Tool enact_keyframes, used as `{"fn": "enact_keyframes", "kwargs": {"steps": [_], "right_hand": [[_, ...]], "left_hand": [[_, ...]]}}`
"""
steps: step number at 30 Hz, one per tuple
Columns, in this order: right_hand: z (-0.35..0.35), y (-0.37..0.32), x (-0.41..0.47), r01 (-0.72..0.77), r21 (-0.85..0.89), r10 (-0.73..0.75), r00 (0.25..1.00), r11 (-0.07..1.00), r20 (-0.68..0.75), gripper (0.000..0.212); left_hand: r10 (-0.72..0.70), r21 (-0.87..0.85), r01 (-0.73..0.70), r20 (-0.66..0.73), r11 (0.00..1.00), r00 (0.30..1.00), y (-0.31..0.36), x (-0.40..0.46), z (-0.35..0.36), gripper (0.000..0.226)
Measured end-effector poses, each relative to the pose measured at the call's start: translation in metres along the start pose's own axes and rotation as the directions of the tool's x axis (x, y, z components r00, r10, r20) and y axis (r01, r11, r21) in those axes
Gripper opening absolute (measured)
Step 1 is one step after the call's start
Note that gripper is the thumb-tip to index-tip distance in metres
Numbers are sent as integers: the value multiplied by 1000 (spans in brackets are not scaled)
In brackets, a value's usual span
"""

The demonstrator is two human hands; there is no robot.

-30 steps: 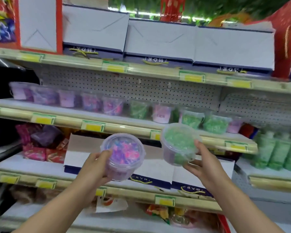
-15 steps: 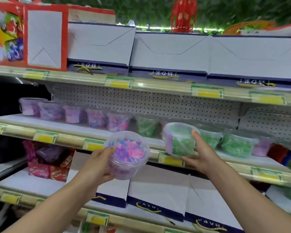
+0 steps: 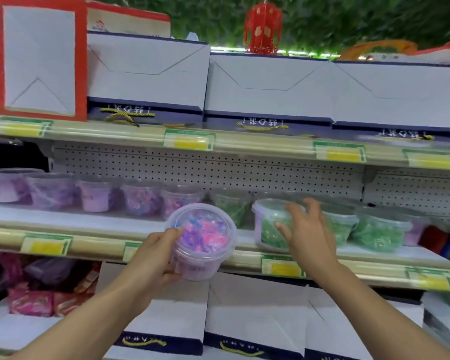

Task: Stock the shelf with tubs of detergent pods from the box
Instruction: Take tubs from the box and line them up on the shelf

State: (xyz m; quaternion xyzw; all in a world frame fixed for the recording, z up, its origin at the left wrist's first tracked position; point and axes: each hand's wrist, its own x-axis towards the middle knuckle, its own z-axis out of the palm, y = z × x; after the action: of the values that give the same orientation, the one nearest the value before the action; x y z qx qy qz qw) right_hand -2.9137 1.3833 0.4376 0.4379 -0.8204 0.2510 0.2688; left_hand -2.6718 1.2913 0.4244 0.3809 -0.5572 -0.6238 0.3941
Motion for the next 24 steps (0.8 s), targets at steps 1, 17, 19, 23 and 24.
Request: {"fn": "enact_keyframes", "kwargs": {"steps": [1, 17, 19, 23, 24], "right_hand": [[4, -4, 6, -16, 0, 16, 1000, 1000, 19, 42], [20, -32, 31, -139, -157, 150, 987, 978, 62, 46], [22, -37, 27, -157, -176, 172, 982, 972, 73, 48], [11, -67, 19, 31, 157, -29, 999, 987, -14, 43], [4, -80, 17, 91, 325, -95, 995, 941, -6, 43]], "left_hand": [[0, 3, 0, 4, 1000, 1000, 1, 3, -4, 29], [-25, 60, 25, 6, 998, 1000, 8, 22, -46, 33], [-29, 67, 29, 2, 997, 1000, 12, 24, -50, 32], [-17, 64, 17, 7, 998, 1000, 28, 31, -51, 32], [-17, 58, 16, 7, 998, 1000, 34, 34, -51, 30]]}}
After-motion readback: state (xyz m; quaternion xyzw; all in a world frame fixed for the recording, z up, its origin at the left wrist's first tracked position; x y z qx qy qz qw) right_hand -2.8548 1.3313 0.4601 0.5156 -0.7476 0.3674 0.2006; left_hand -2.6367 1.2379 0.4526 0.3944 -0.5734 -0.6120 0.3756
